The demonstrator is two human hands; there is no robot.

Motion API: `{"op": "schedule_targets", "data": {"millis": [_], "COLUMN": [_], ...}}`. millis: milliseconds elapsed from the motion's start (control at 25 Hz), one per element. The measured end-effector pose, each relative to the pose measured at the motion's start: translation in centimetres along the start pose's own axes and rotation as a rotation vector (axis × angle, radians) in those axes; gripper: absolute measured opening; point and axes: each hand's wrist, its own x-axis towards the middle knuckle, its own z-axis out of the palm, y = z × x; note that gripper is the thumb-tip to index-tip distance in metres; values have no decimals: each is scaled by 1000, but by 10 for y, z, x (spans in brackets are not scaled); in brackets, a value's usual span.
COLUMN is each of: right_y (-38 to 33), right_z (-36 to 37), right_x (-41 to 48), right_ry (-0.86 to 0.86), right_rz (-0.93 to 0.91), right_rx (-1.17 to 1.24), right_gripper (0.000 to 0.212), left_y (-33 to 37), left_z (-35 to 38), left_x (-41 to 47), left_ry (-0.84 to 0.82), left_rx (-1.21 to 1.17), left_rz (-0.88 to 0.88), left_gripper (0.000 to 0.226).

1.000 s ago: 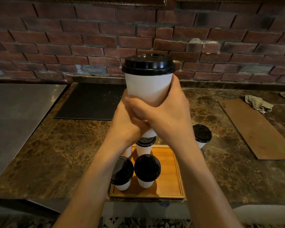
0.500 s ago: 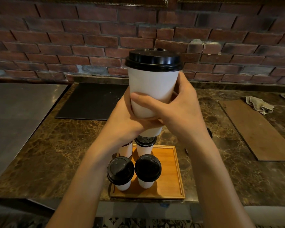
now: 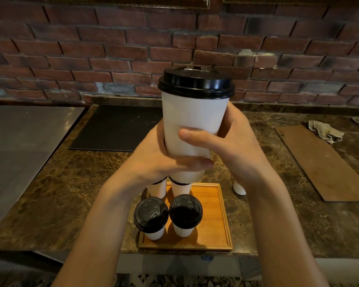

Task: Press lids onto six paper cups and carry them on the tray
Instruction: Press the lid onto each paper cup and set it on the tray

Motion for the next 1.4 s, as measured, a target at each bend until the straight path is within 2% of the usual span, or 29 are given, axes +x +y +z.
{"op": "schedule_targets", "data": {"millis": [240,400,560,640,720,840,1000,1160,1400], "right_y": [-3,-2,1,4,5,4,1,-1,1], "right_z": [6,15,27,32,32,29,22,16,7], "right_x": [4,6,7,7,7,7,7,7,7], "right_ry": [40,151,286,333,353,348,303,232,118], "right_rz": [39,60,77,77,84,78,51,43,33], "right_rx": [-121,-242,-330,-359,-372,-335,-284,-187,-155], "right_gripper": [66,79,92,96,96,92,86,81,73], "left_y": [-5,-10,-21,-24,-25,-26,-20,-11,-4], "left_z": [4,11,17,19,19,18,17,14,1], "left_x": [0,6,12,15,17,18,17,13,5], "left_ry": [104,210,384,411,410,392,350,269,97], "left_rx": [30,86,153,246,242,369,80,123,85], "left_rz": [17,36,-72,-38,-61,-23,-37,34,20], "left_gripper": [51,68,42,52,63,62,49,67,56]}}
